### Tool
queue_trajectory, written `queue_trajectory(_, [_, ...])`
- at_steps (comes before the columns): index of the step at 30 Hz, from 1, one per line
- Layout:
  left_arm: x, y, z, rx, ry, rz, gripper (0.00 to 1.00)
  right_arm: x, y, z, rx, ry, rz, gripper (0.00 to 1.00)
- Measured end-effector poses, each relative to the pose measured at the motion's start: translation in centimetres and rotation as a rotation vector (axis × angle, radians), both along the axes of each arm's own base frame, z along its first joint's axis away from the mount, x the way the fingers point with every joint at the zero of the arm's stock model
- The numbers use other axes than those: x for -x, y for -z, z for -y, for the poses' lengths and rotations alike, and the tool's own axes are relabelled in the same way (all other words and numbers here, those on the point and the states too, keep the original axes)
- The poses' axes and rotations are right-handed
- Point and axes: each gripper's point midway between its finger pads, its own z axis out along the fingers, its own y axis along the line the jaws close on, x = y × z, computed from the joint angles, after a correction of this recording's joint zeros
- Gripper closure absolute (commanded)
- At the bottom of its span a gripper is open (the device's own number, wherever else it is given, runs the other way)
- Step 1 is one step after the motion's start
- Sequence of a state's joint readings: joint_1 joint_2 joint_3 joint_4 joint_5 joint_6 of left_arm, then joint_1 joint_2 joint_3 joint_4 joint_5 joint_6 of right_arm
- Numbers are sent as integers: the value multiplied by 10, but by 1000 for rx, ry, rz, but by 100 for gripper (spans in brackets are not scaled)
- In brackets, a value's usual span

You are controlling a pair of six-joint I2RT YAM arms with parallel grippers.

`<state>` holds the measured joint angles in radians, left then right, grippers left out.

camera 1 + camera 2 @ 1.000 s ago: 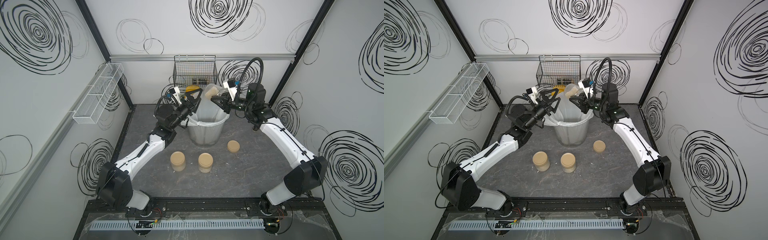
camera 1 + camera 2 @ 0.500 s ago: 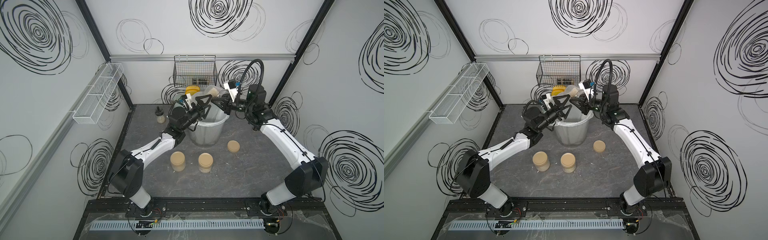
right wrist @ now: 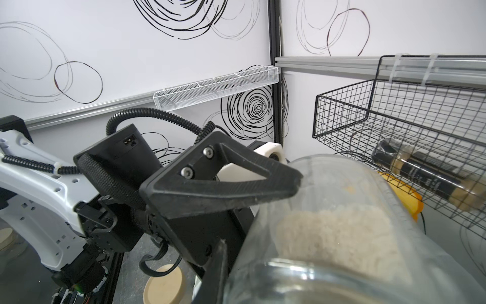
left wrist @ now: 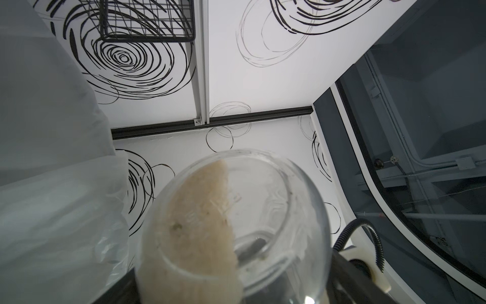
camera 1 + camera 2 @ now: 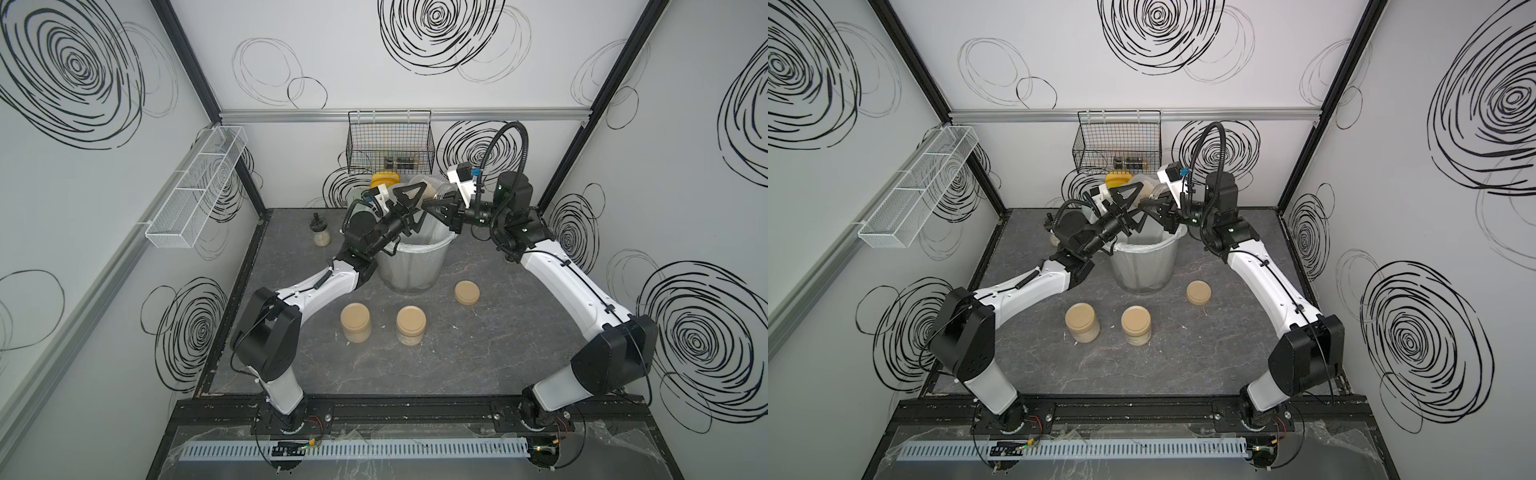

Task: Empty moldy rice from jars
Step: Pour the moldy rice from the jar into the trash bin.

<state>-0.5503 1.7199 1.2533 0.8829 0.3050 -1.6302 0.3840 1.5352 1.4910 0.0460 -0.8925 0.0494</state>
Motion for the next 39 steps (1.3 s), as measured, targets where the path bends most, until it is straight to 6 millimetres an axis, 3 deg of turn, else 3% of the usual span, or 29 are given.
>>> queue_trajectory(15, [1, -14, 1, 79, 4, 4, 1, 19, -2, -6, -16, -82, 28, 100])
queue_trajectory(20, [1, -16, 2, 98, -2, 1, 20, 19, -4, -6, -19, -82, 37, 100])
queue_trajectory(24, [1, -17, 2, 106, -8, 6, 28, 18, -4, -6, -20, -76, 39, 86])
queue_trajectory(31, [-3, -17, -2, 91, -41, 27, 31, 14, -4, -8, -24, -36, 32, 41])
queue_trajectory(39, [-10, -17, -12, 64, -77, 54, 32, 11, -6, 1, -30, 42, 33, 28])
